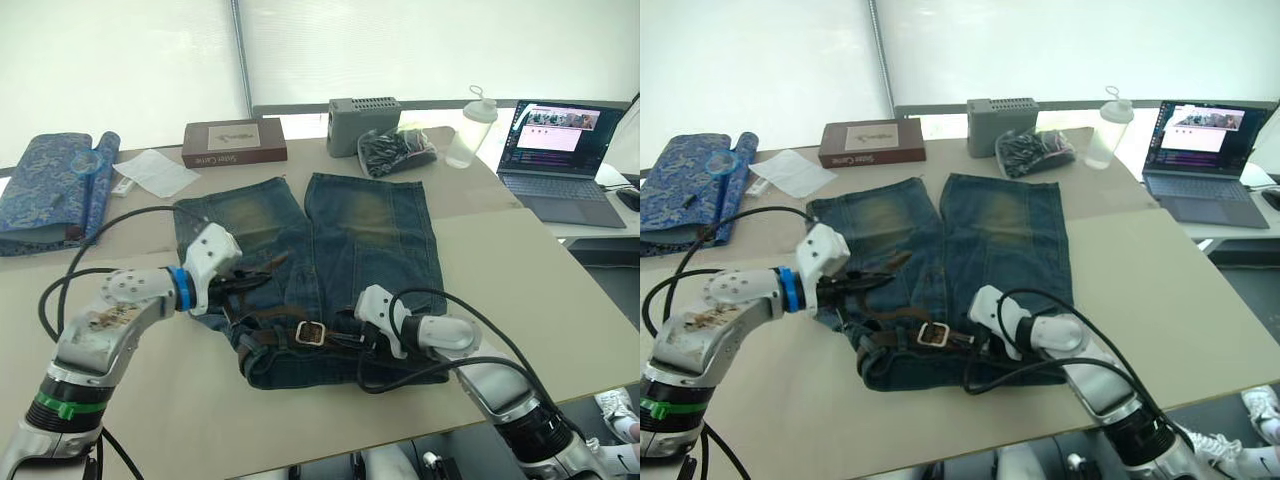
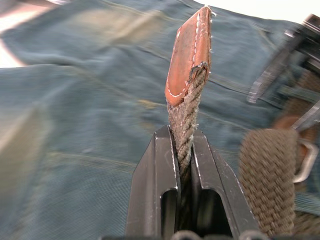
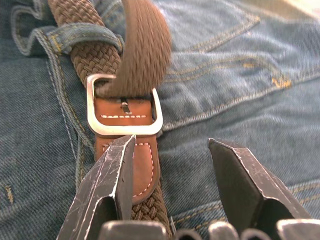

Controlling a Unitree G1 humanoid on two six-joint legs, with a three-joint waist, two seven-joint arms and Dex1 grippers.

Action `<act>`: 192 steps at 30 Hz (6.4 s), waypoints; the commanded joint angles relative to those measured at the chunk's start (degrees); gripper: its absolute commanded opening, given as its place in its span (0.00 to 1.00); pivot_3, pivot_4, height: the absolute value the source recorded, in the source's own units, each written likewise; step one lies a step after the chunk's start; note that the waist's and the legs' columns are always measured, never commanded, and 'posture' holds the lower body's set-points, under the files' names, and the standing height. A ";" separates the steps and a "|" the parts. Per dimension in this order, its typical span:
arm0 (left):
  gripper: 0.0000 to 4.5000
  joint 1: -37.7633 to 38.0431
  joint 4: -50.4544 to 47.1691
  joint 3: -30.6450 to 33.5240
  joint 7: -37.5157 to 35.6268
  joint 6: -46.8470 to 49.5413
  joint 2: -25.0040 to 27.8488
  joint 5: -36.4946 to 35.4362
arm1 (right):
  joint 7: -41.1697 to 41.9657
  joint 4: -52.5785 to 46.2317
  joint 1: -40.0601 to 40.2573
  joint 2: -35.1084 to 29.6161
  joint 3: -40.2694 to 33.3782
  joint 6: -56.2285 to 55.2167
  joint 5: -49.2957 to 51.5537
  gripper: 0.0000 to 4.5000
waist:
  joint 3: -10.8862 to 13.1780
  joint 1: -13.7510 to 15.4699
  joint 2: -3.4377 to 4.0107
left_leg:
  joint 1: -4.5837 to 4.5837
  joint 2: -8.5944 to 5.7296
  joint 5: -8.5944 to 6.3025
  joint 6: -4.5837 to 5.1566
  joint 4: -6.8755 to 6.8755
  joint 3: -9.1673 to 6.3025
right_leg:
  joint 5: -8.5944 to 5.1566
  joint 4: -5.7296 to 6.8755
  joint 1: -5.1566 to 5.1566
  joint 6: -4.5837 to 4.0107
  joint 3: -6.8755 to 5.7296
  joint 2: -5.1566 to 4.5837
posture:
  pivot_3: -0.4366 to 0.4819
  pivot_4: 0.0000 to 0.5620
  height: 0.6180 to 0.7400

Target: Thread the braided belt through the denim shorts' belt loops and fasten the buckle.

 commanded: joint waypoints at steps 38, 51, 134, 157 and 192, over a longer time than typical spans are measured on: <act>0.00 -0.23 2.63 1.32 -1.50 -2.04 -1.25 1.46 | 0.08 -10.24 2.34 -4.30 -5.41 14.24 3.24 0.57 | 0.02 0.21 0.02 | -0.03 0.00 -0.03 0.06 0.03 -0.01 | -0.02 -0.02 0.02 0.02 -0.03 -0.06 | 0.48 0.27 1.00; 0.00 -0.39 1.66 1.05 -0.76 -0.50 -1.83 0.96 | -2.93 -11.38 1.40 -6.05 -2.23 13.45 -2.47 0.02 | 0.02 0.41 0.01 | -0.03 0.00 -0.03 0.06 0.05 -0.01 | -0.02 -0.02 0.04 0.03 -0.04 -0.06 | 0.48 0.27 1.00; 0.00 -9.71 3.89 24.69 29.81 25.09 -20.27 -15.06 | -0.63 -5.74 -5.74 3.75 -3.59 22.56 9.32 0.00 | 0.03 -0.60 -0.02 | -0.81 -0.19 0.37 -0.57 0.13 -0.08 | 0.10 0.25 -0.87 -0.10 0.04 -0.03 | 0.48 0.27 1.00; 0.00 -6.41 2.89 25.62 31.31 23.65 -20.55 -17.59 | 0.29 -5.39 -7.03 4.81 -2.58 22.60 10.33 0.00 | 0.03 -0.60 -0.02 | -0.81 -0.20 0.36 -0.56 0.13 -0.09 | 0.10 0.25 -0.87 -0.11 0.05 -0.04 | 0.48 0.27 1.00; 0.00 -7.24 1.16 26.65 37.52 25.77 -20.83 -20.94 | 1.07 0.40 -10.27 7.70 4.33 15.02 3.76 0.00 | 0.03 -0.73 -0.02 | -0.77 -0.20 0.39 -0.61 0.11 -0.09 | 0.11 0.26 -0.87 -0.11 0.05 0.01 | 0.48 0.27 1.00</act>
